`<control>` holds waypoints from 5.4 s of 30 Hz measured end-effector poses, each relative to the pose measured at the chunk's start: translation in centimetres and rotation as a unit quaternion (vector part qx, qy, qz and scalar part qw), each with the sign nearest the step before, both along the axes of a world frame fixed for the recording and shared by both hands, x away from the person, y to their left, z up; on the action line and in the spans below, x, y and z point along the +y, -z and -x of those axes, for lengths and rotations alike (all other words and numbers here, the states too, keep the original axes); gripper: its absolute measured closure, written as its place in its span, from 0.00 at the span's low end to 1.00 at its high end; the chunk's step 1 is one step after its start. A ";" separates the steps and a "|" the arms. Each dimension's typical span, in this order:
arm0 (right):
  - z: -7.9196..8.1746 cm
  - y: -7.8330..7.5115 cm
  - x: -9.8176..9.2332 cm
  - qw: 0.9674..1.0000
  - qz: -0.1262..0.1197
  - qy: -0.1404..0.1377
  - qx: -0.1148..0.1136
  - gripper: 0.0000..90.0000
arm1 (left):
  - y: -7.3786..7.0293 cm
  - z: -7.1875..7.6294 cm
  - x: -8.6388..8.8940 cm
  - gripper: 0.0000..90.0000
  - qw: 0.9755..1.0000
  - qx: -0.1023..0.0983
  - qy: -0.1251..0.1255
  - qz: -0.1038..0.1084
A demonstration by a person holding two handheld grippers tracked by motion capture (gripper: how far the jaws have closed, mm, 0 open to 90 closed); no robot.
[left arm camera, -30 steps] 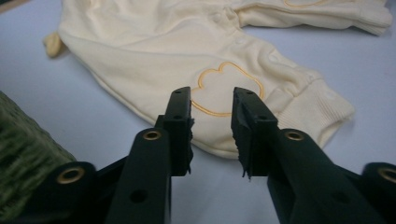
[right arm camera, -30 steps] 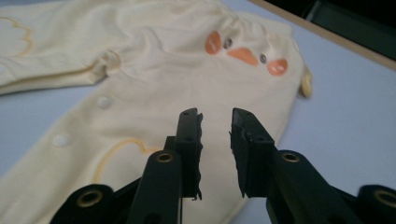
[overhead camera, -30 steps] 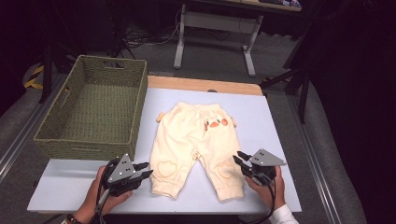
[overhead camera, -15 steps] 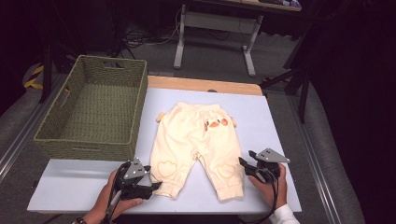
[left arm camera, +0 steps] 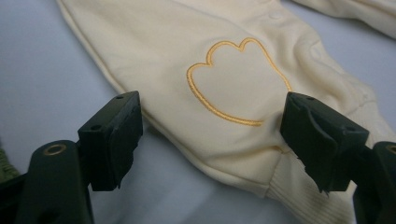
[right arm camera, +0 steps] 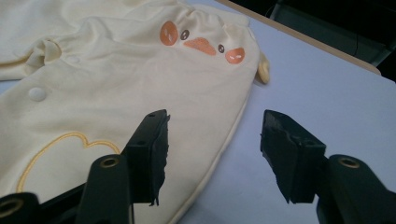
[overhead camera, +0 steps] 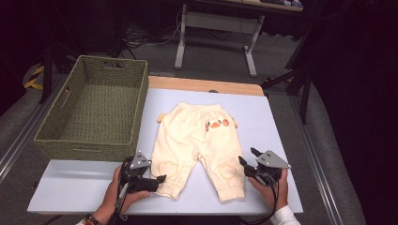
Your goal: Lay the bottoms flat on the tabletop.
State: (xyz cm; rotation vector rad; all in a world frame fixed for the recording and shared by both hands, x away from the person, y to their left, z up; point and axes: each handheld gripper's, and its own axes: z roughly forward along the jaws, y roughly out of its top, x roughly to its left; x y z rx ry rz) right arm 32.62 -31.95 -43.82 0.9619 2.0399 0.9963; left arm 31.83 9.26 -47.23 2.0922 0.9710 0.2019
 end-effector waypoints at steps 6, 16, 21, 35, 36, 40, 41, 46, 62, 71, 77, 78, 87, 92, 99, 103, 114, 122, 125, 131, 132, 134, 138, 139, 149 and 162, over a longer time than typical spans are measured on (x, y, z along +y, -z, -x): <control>0.0 -0.1 0.0 1.000 -0.006 0.003 -0.005 0.41 | 0.0 0.1 -0.2 0.40 1.000 -0.003 0.011 -0.004; 0.2 -0.3 0.2 1.000 -0.008 0.003 -0.015 0.40 | -0.2 -0.4 0.1 0.70 0.999 0.005 0.049 0.001; 0.2 -0.3 0.0 1.000 -0.016 0.003 -0.013 0.40 | -0.2 -0.4 0.0 0.86 0.998 0.012 0.061 0.012; 0.3 -0.5 0.2 1.000 -0.017 -0.007 -0.017 0.39 | -0.3 -0.3 0.3 0.89 0.998 0.001 0.065 0.014; 0.3 -0.5 0.2 1.000 -0.018 -0.006 -0.017 0.38 | -0.2 -0.2 0.3 0.90 0.998 0.002 0.064 0.015; 0.2 -0.5 0.2 1.000 -0.020 -0.004 -0.016 0.37 | -0.2 -0.3 0.3 0.90 0.998 0.001 0.068 0.015; 0.2 -0.5 0.2 1.000 -0.021 -0.003 -0.017 0.36 | -0.2 -0.4 0.3 0.90 0.998 -0.001 0.069 0.012; 0.1 -0.4 0.1 0.999 -0.029 0.004 -0.017 0.33 | -0.2 -0.3 0.3 0.90 0.997 -0.001 0.069 0.015; -0.6 -0.4 0.9 0.999 -0.041 0.002 -0.017 0.25 | -0.1 -0.2 0.4 0.90 0.997 -0.013 0.073 0.012; -0.5 -0.4 1.1 0.999 -0.040 0.002 -0.016 0.25 | -0.1 -0.1 0.4 0.90 0.997 -0.014 0.073 0.013; -0.5 -0.4 1.2 0.999 -0.037 -0.001 -0.017 0.25 | -0.1 -0.2 0.4 0.90 0.997 -0.013 0.075 0.012; -0.5 -0.4 1.2 0.999 -0.037 -0.001 -0.017 0.25 | -0.1 -0.2 0.4 0.90 0.997 -0.013 0.075 0.012; -0.4 -0.4 1.3 0.999 -0.035 -0.001 -0.018 0.25 | 0.0 -0.1 0.4 0.90 0.997 -0.016 0.074 0.009; -0.4 -0.4 1.4 0.999 -0.036 -0.002 -0.018 0.25 | 0.0 -0.1 0.4 0.90 0.997 -0.015 0.075 0.009; -0.9 -1.0 2.1 0.998 -0.055 -0.012 -0.013 0.25 | 0.0 -0.1 0.4 0.90 0.997 -0.017 0.074 0.008; -1.4 -1.9 3.4 0.997 -0.069 -0.030 -0.013 0.25 | 0.0 0.0 0.4 0.90 0.997 -0.022 0.073 0.007; -4.6 -5.0 10.4 0.993 -0.062 -0.097 0.006 0.28 | 0.0 -0.1 0.2 0.90 0.997 -0.017 0.072 0.009; -9.5 -5.3 16.6 0.989 -0.055 -0.123 0.067 0.29 | 0.0 -0.1 0.3 0.90 0.997 -0.014 0.074 0.013; -10.9 -4.8 18.2 0.987 -0.051 -0.126 0.084 0.30 | 0.0 -0.1 0.3 0.90 0.997 -0.013 0.073 0.013; -14.7 -2.4 22.9 0.982 -0.030 -0.131 0.135 0.38 | 0.0 -0.1 0.3 0.90 0.997 -0.012 0.072 0.017; -15.2 -2.2 23.4 0.982 -0.028 -0.128 0.139 0.38 | 0.0 -0.1 0.3 0.90 0.997 -0.013 0.073 0.014; -16.0 -1.7 24.2 0.980 -0.030 -0.125 0.151 0.39 | 0.0 -0.1 0.3 0.90 0.997 -0.014 0.073 0.015; -17.0 -0.5 25.6 0.982 -0.033 -0.097 0.159 0.44 | 0.0 -0.1 0.3 0.90 0.997 -0.013 0.074 0.014; -17.1 -0.2 25.9 0.983 -0.028 -0.094 0.157 0.43 | 0.0 -0.1 0.3 0.90 0.997 -0.012 0.074 0.015; -18.6 2.0 27.8 0.982 0.049 -0.086 0.162 0.49 | 0.0 -0.1 0.4 0.90 0.997 -0.013 0.078 0.012; -18.9 0.4 26.9 0.986 0.055 -0.084 0.137 0.93 | -0.3 0.5 0.8 0.90 0.997 -0.027 0.073 0.019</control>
